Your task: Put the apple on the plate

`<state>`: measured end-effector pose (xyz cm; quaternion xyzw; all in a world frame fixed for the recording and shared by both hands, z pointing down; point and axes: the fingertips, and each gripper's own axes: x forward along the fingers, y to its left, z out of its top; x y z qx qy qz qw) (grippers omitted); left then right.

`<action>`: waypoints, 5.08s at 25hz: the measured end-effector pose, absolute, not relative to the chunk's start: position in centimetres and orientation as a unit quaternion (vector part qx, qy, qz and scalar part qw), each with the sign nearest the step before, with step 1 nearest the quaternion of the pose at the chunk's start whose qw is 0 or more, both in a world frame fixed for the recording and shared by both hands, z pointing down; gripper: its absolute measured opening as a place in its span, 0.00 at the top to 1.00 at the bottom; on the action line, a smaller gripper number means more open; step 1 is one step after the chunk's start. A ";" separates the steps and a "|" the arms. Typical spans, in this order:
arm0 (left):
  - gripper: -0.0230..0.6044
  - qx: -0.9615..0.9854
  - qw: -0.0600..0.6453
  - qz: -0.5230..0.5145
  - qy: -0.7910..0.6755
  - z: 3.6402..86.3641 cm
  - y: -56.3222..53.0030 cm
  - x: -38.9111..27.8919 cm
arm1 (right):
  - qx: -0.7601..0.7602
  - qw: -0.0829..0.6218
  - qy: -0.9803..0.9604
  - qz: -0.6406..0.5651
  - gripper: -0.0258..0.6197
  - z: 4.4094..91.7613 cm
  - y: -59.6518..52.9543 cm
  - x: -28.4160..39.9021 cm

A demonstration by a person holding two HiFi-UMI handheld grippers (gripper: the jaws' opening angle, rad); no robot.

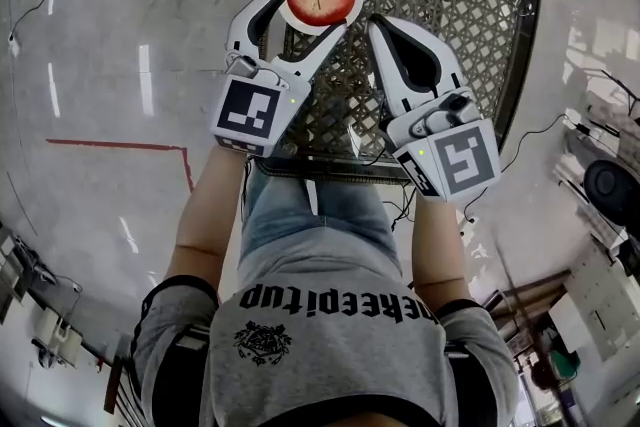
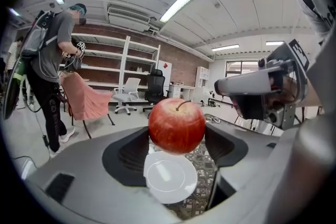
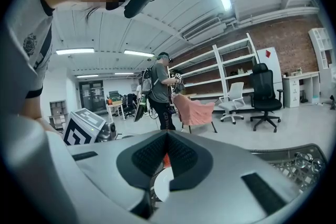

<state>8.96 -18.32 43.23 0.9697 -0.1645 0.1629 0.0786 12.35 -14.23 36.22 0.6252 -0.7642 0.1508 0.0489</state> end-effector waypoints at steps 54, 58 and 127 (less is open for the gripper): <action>0.36 0.937 0.113 0.266 -0.196 57.0 -19.4 10.0 | 0.604 0.071 -0.773 0.179 0.96 41.1 -15.3 13.6; 0.36 0.937 0.111 0.266 -0.196 57.1 -19.4 10.1 | 0.603 0.072 -0.774 0.180 0.96 41.3 -15.3 13.6; 0.91 0.984 0.078 0.093 -0.133 31.7 -13.1 2.2 | 0.626 0.052 -0.772 0.102 0.96 30.2 -10.1 4.2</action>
